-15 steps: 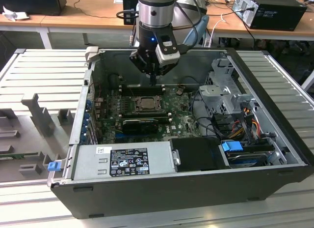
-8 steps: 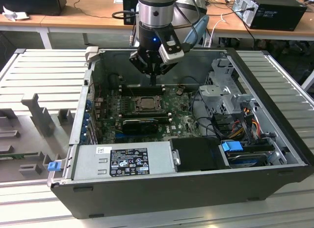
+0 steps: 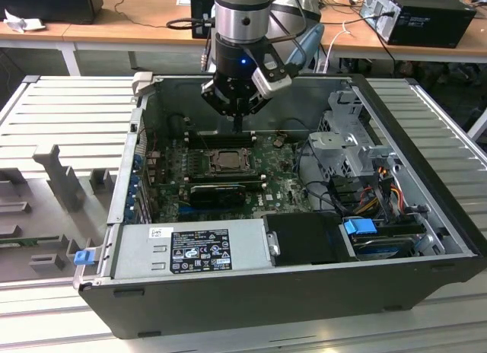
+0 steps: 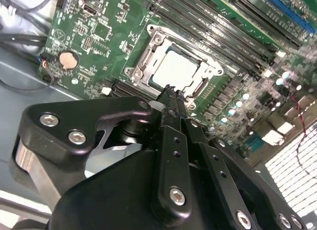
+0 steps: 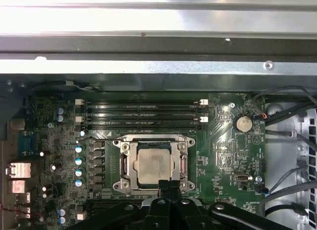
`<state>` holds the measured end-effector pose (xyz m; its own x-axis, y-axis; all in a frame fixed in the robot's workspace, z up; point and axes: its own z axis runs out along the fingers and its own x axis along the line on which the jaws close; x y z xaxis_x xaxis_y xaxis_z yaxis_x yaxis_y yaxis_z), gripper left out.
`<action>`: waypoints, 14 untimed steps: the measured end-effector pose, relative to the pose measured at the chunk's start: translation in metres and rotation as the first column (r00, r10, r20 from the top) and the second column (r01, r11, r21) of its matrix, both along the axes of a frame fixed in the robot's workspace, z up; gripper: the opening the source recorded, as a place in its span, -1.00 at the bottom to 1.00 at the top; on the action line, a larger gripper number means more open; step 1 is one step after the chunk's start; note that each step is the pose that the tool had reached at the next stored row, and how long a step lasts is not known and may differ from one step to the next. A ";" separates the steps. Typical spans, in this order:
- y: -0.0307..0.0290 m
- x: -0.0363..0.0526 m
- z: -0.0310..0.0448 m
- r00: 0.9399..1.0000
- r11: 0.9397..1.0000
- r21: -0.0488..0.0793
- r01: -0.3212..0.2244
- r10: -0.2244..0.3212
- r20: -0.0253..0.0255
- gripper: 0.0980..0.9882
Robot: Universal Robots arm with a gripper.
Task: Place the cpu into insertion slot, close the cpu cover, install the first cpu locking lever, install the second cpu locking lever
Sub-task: 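Install the first cpu locking lever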
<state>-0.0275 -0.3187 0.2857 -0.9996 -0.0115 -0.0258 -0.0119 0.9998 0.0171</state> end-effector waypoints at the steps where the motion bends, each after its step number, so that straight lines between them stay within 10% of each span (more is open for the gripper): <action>1: 0.0000 0.0000 0.0000 1.000 1.000 0.000 -0.012 0.012 0.000 -0.98; 9: 0.0000 -0.0016 0.0000 0.999 0.999 0.000 -0.038 0.038 0.000 -0.98; 14: 0.0002 -0.0217 -0.0022 1.000 1.000 0.000 -0.019 0.019 0.000 -0.98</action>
<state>-0.0491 -0.3185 0.2835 -0.9992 -0.0303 -0.0257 -0.0307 0.9994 0.0170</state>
